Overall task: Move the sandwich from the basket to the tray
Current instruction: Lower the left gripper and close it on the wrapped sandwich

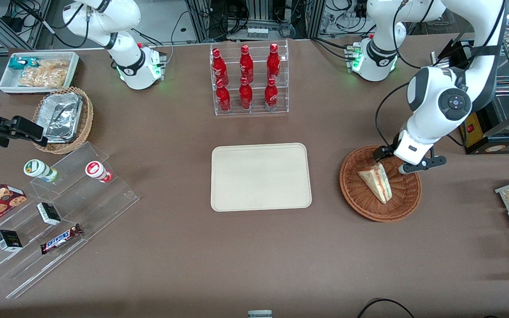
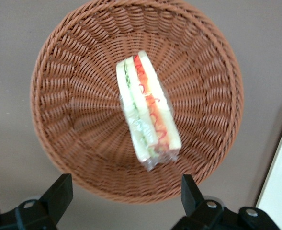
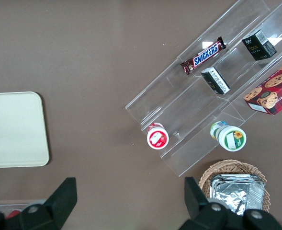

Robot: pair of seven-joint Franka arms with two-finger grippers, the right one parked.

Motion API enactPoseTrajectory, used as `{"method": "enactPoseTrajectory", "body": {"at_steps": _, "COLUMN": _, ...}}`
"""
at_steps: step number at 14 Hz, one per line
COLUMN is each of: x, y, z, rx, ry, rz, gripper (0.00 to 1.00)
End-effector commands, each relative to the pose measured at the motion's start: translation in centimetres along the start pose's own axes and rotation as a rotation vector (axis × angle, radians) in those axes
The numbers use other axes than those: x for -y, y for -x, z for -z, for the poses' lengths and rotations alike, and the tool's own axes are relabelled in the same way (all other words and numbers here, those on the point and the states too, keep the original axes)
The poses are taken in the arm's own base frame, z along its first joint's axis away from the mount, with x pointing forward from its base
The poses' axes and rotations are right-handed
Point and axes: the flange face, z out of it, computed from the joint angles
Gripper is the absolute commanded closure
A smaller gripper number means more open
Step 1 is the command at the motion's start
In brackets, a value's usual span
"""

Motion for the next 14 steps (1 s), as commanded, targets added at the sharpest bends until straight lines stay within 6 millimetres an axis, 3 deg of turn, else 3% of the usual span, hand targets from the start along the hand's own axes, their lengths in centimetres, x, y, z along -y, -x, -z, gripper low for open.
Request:
{"method": "enactPoseTrajectory", "body": {"at_steps": 1, "x": -0.7, "y": 1.2, "z": -1.5, "rx": -0.048, "ry": 0.032, "rz": 0.165, "gripper": 0.00}}
{"method": "enactPoseTrajectory", "body": {"at_steps": 6, "x": -2.0, "y": 0.7, "z": -3.8, "rx": -0.080, "ry": 0.078, "rz": 0.443, "gripper": 0.00}}
{"method": "enactPoseTrajectory", "body": {"at_steps": 10, "x": -1.5, "y": -0.1, "z": -5.2, "rx": -0.080, "ry": 0.084, "rz": 0.489, "gripper": 0.00}}
{"method": "enactPoseTrajectory", "body": {"at_steps": 14, "x": -1.6, "y": -0.4, "z": -8.3, "rx": -0.086, "ry": 0.101, "rz": 0.539, "gripper": 0.00}}
